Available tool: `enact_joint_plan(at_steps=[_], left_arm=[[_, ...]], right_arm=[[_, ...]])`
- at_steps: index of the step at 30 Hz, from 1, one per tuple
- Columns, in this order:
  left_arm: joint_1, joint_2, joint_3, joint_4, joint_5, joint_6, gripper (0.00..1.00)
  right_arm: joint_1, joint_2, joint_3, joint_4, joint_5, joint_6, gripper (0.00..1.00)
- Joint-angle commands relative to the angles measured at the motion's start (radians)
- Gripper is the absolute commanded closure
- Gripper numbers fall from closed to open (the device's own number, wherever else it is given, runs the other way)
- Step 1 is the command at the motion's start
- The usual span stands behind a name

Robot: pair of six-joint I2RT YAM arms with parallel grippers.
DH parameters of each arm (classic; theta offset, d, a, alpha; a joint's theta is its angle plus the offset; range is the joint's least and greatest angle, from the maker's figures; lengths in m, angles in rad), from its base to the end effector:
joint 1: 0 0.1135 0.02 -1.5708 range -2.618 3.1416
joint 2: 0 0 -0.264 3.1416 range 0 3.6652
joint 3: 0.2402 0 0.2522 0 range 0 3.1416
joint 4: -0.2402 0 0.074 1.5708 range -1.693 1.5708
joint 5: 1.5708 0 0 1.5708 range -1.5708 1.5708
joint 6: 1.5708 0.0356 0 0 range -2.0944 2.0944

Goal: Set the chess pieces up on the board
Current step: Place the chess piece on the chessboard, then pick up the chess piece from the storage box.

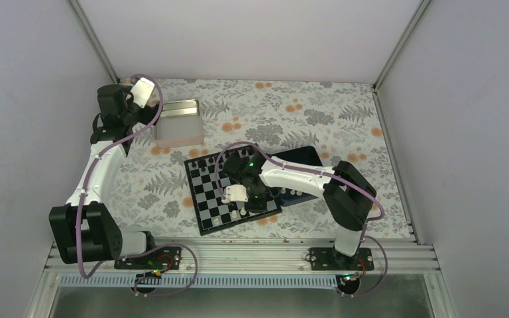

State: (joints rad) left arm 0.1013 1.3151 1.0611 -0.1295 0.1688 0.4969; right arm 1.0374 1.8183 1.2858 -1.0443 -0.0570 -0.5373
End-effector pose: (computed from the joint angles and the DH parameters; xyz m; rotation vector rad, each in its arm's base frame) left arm 0.3056 0.0251 0.3246 0.4930 1.8924 0.2304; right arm 0.1638 0.2813 0.1872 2.2107 -2.2025 -0.0839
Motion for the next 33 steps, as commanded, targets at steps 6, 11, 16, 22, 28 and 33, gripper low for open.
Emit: enact_joint_plan(at_steps=[6, 11, 16, 22, 28, 33], left_arm=[[0.006, -0.016, -0.005, 0.016, 0.014, -0.003, 0.0], [0.006, -0.012, -0.003, 0.016, 0.013, -0.003, 0.0], [0.006, -0.008, -0.005, 0.016, 0.015, -0.003, 0.0], [0.006, 0.0, 0.002, 0.012, 0.012, -0.003, 0.0], [0.005, 0.0, -0.001, 0.016, 0.007, -0.001, 0.0], [0.006, 0.015, 0.0, 0.019, -0.005, -0.001, 0.0]], right_arm=[[-0.094, -0.13, 0.027, -0.033, 0.038, 0.006, 0.6], [-0.26, -0.231, 0.017, -0.05, 0.075, -0.029, 0.58], [-0.508, -0.287, -0.042, -0.02, 0.077, -0.112, 0.57], [-0.669, -0.258, -0.108, 0.021, 0.067, -0.154, 0.57], [-0.636, -0.23, -0.129, 0.018, 0.008, -0.16, 0.6], [-0.62, -0.207, -0.134, 0.047, 0.001, -0.156, 0.6]])
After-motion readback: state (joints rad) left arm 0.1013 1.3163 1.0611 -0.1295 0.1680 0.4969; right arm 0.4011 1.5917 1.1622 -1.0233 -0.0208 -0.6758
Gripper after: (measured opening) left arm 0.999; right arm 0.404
